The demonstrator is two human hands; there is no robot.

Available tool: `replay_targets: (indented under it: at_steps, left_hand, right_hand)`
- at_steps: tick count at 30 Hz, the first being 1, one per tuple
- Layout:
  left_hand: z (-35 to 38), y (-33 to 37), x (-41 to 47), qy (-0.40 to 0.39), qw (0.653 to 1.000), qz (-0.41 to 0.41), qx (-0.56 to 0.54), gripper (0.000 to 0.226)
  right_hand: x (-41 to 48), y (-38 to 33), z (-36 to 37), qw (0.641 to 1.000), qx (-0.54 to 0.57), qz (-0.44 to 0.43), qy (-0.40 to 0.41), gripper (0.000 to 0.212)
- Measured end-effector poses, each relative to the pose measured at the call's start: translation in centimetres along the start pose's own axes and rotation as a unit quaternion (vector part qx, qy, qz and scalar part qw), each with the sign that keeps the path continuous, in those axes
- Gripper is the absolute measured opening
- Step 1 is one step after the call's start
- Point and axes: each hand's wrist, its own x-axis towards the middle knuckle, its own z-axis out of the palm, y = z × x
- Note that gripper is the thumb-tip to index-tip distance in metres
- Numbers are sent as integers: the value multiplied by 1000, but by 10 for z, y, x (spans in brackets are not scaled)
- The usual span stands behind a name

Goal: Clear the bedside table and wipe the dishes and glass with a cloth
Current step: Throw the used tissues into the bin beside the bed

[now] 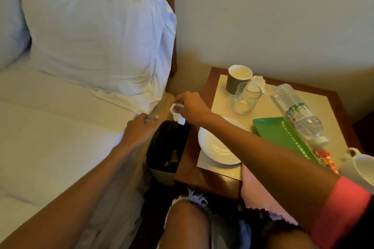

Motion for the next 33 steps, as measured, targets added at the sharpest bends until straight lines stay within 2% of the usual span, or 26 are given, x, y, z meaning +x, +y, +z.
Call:
replay_targets:
  at_steps: [3,6,8,12,16,20,24,27,31,33]
  left_hand:
    - [-18,-10,7,11,998,12,-56,38]
    - [-31,3,9,41,993,26,-105,34]
    - [-38,20,10,61,989,41,-131,33]
    - [-42,67,22,104,975,60,-187,33]
    - [-35,126,40,146,960,91,-220,29]
    - [-10,189,51,103,956,145,-232,27]
    - [18,245,60,30,965,216,-144,30]
    - [41,276,70,-52,973,214,-62,51]
    - [77,302,87,-76,971,218,60,70]
    - [90,309,94,-87,967,216,100,75]
  right_hand:
    - [12,1,19,999,-8,4,-48,28]
    - [12,-3,20,988,-62,-27,-139,33]
    - [12,-8,8,986,-60,-44,-152,32]
    - [11,-14,-57,991,-55,-65,-105,27]
    - [-2,1,-147,998,-21,-55,-22,22]
    - [-7,43,-218,996,10,-6,83,19]
    - [-7,103,-252,985,-3,63,160,18]
    - [-6,149,-248,974,-37,138,177,16]
    - [0,192,-221,975,-71,184,101,41]
    - [6,206,-209,972,-146,176,47,49]
